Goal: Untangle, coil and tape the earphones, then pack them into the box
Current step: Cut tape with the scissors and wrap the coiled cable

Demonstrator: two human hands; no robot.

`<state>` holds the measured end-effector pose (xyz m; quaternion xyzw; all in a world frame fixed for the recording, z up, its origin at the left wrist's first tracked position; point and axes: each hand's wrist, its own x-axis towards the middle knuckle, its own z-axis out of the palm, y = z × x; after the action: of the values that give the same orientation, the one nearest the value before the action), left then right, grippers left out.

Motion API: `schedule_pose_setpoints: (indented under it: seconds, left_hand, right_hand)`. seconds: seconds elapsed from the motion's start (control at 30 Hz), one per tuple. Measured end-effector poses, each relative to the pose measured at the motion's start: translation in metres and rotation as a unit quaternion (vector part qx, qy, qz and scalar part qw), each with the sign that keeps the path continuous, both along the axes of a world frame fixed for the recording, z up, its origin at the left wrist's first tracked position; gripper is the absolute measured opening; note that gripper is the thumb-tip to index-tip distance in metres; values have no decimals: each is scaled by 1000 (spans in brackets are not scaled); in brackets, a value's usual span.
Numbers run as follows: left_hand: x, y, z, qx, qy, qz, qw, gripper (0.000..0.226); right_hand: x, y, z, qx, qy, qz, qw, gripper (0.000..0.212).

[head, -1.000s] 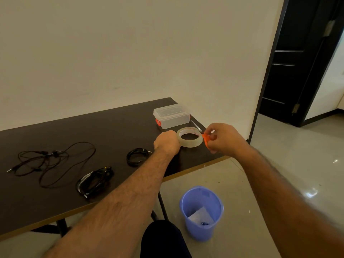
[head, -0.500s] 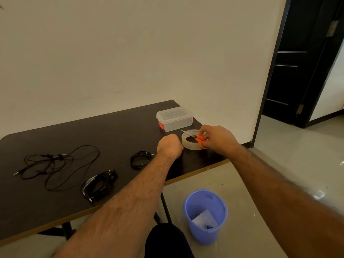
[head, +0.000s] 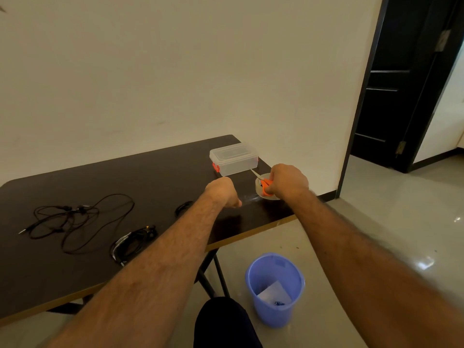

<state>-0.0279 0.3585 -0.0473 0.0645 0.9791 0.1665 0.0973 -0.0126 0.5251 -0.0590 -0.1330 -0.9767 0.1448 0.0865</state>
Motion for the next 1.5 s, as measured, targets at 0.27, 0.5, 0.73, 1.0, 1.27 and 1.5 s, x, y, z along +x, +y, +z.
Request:
schedule_pose_setpoints:
  seconds: [0.27,0.5,0.73,1.0,1.27,1.5]
  left_hand:
    - [10,-5,2,57,-54,4,997,31]
    - [20,-8,12,158,-146,46,975,9]
    - [21,-6,11,241,-211,111,941,7]
    - [18,-3,15,303,-244,136,911,7]
    - [16,-3,14,323,-254,122,903,8]
    - [16,-10,12,317,-251,133,905,6]
  right_hand:
    - [2,13,-3,-155,1,-16,988,50]
    - [42,29,12,-401,-32,71,913,30]
    - [74,27,1,-415,-306,201,833,63]
    - [66,19,-11,-516,-304,217,771,70]
    - [50,7,-13,-530,-291,198,771,68]
    - [44,2,-16,-542,-276,171,775,64]
